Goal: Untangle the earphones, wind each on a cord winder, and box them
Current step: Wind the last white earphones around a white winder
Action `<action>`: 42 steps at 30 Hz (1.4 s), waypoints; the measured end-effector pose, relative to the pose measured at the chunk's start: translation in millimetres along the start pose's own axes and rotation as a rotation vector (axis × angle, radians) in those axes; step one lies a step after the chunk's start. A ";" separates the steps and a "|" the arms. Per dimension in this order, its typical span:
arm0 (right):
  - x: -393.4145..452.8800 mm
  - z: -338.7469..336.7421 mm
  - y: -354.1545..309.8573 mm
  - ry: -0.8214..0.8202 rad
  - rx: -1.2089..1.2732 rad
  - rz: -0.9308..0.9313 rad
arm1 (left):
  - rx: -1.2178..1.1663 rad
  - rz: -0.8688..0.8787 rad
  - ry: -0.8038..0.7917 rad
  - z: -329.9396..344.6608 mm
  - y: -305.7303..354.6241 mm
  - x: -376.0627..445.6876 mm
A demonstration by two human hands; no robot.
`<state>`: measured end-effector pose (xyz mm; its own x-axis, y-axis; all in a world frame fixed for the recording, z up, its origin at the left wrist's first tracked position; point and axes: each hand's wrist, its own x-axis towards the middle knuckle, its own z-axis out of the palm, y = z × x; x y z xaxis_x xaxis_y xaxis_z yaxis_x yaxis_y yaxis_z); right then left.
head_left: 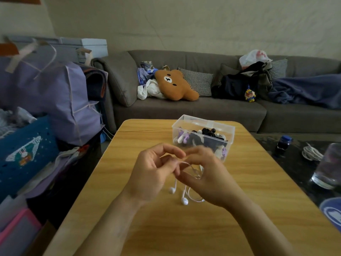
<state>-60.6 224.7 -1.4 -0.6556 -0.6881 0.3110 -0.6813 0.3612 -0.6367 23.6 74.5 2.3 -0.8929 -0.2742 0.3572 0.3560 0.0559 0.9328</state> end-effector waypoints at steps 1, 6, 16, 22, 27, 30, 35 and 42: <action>-0.4 -1.7 0.3 -0.038 0.017 0.016 | -0.016 -0.020 -0.032 -2.1 -0.4 -0.5; -1.0 -18.4 3.1 -0.045 0.338 0.121 | 0.436 -0.054 0.002 -9.2 -12.9 -1.0; -1.6 -32.3 14.1 -0.415 1.037 -0.112 | -0.207 -0.359 0.367 -12.2 -5.1 8.3; -4.5 -49.2 14.3 -0.381 1.358 0.077 | -0.481 -0.504 0.421 -31.2 -3.3 10.2; -5.6 -46.9 22.1 -0.206 0.762 0.335 | -0.292 -0.461 0.513 -50.8 -15.3 12.8; -4.0 -39.7 29.0 0.028 0.263 0.386 | 0.021 -0.404 0.584 -62.3 -18.1 13.4; 1.2 -28.8 30.9 0.556 0.368 0.374 | 0.269 -0.433 0.611 -61.5 -19.4 9.3; 4.3 -31.9 26.1 0.334 1.448 0.590 | -0.599 -0.489 0.550 -56.8 -14.9 10.9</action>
<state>-91.6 251.2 5.8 -0.8743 -0.4422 -0.2004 0.4237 -0.4936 -0.7595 24.2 16.1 -10.4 -0.7799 -0.5588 -0.2820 0.1951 -0.6451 0.7388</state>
